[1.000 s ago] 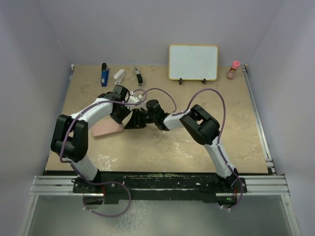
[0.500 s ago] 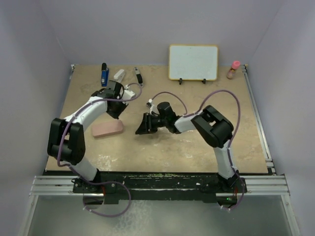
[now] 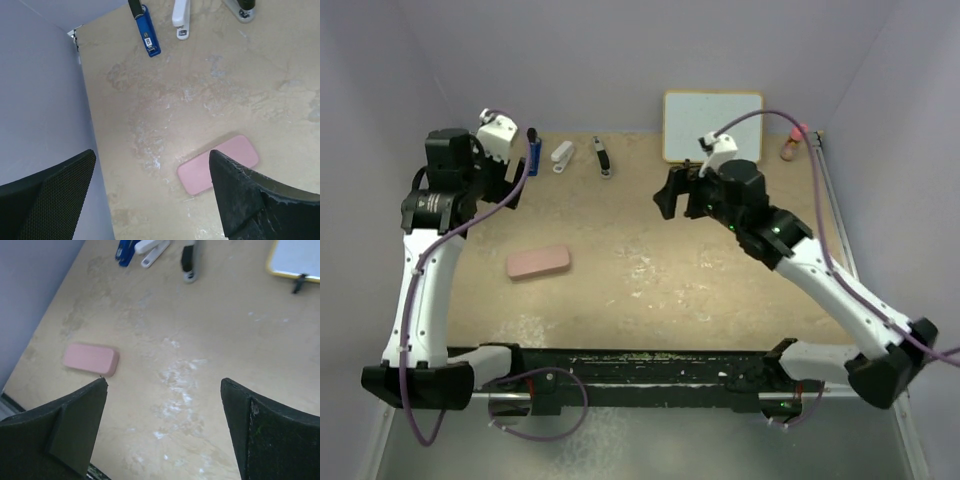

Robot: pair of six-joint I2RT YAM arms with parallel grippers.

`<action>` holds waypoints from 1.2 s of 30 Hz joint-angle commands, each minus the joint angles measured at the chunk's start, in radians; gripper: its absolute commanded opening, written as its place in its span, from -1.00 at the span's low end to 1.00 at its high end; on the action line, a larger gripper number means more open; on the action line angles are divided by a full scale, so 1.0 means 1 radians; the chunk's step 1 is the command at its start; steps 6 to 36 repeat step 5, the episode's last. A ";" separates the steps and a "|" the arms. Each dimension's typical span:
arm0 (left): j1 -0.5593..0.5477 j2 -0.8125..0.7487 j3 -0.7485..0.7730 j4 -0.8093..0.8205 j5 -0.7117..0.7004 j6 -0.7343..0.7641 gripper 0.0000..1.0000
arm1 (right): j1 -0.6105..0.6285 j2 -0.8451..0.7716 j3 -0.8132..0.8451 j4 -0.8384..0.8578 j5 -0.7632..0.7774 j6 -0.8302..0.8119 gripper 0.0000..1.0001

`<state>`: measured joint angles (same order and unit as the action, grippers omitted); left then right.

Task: Organize the sunglasses
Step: Reset both arms

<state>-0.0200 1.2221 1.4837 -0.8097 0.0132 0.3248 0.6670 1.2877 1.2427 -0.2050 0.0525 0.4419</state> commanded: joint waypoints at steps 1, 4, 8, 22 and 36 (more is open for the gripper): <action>-0.006 -0.093 -0.021 -0.070 0.046 -0.036 0.97 | 0.001 -0.169 0.034 -0.222 0.242 -0.073 0.99; -0.006 -0.144 -0.037 -0.078 0.024 -0.069 0.97 | 0.001 -0.237 0.126 -0.401 0.337 -0.019 0.99; -0.006 -0.155 -0.041 -0.086 0.012 -0.078 0.97 | 0.002 -0.264 0.143 -0.444 0.378 -0.006 0.99; -0.006 -0.155 -0.041 -0.086 0.012 -0.078 0.97 | 0.002 -0.264 0.143 -0.444 0.378 -0.006 0.99; -0.006 -0.155 -0.041 -0.086 0.012 -0.078 0.97 | 0.002 -0.264 0.143 -0.444 0.378 -0.006 0.99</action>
